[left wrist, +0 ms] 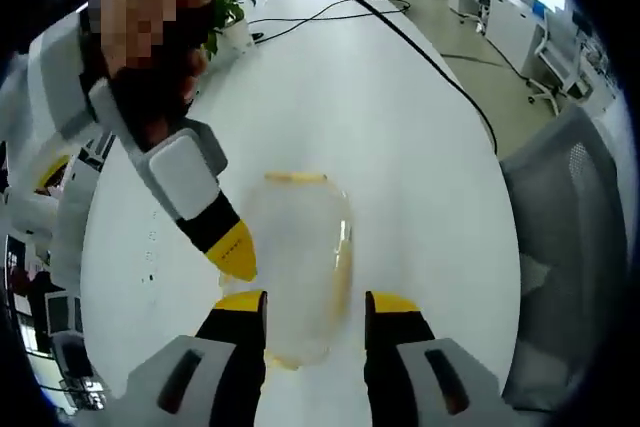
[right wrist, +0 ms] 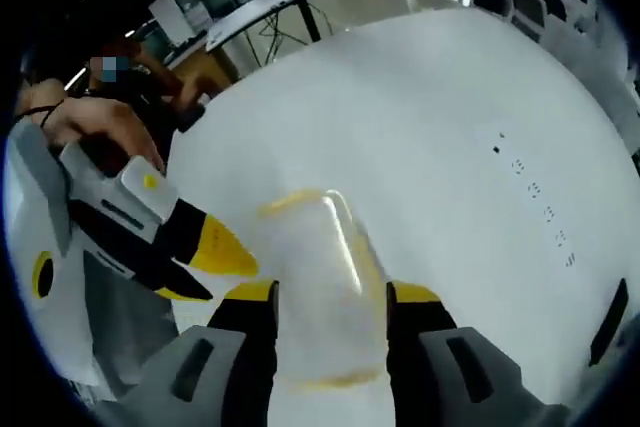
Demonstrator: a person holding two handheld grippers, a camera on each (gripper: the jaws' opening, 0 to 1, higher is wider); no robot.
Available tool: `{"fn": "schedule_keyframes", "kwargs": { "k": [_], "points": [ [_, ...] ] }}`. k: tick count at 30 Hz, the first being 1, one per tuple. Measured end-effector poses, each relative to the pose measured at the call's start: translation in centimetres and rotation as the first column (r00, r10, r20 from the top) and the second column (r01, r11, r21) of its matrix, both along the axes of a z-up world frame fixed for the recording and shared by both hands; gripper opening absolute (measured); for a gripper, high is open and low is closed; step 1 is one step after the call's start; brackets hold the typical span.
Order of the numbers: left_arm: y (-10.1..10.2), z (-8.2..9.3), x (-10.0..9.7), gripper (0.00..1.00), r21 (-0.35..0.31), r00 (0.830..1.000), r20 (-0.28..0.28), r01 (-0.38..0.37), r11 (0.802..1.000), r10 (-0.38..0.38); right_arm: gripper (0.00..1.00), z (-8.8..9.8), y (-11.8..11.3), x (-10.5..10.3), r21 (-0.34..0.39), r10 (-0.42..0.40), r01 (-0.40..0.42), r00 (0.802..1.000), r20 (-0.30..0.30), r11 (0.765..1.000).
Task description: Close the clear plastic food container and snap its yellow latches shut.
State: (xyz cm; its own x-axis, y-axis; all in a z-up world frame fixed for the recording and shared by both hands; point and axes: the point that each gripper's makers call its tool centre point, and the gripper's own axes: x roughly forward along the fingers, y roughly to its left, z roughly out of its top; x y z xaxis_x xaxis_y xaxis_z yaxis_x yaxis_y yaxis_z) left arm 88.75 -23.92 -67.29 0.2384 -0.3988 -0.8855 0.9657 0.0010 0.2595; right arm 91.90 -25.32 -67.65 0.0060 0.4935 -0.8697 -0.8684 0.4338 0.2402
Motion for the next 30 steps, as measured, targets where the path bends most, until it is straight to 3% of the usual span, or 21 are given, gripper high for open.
{"fn": "schedule_keyframes", "kwargs": {
  "k": [5,9,13,19,25,30],
  "points": [
    [0.9,0.1,0.2,0.32,-0.026,1.000,0.019,-0.019,0.999,0.019,0.42,0.1,-0.4,-0.8,-0.006,0.009,-0.009,1.000,0.024,1.000],
    [1.3,0.1,0.2,0.31,-0.076,0.999,0.001,-0.049,0.996,0.050,0.42,0.1,-0.6,-1.1,-0.022,0.035,-0.034,0.997,0.069,0.999],
    [1.5,-0.1,-0.1,0.31,-0.077,0.999,0.010,-0.043,0.996,0.044,0.43,0.0,-1.1,-1.8,-0.035,0.054,-0.051,0.996,0.074,0.998],
    [1.6,-0.4,-0.2,0.32,-0.089,0.999,0.015,-0.051,0.995,0.053,0.44,-0.1,-1.5,-2.1,-0.011,0.022,-0.021,0.996,0.092,1.000],
    [1.9,0.1,0.6,0.31,-0.147,0.995,0.063,-0.068,0.987,0.078,0.44,-0.2,-2.5,-2.7,0.018,-0.017,0.014,0.989,0.146,1.000],
    [2.1,-0.1,0.9,0.31,-0.193,0.992,0.057,-0.103,0.976,0.116,0.44,-0.9,-3.6,-3.2,0.050,-0.070,0.062,0.981,0.180,0.997]
  ]
}}
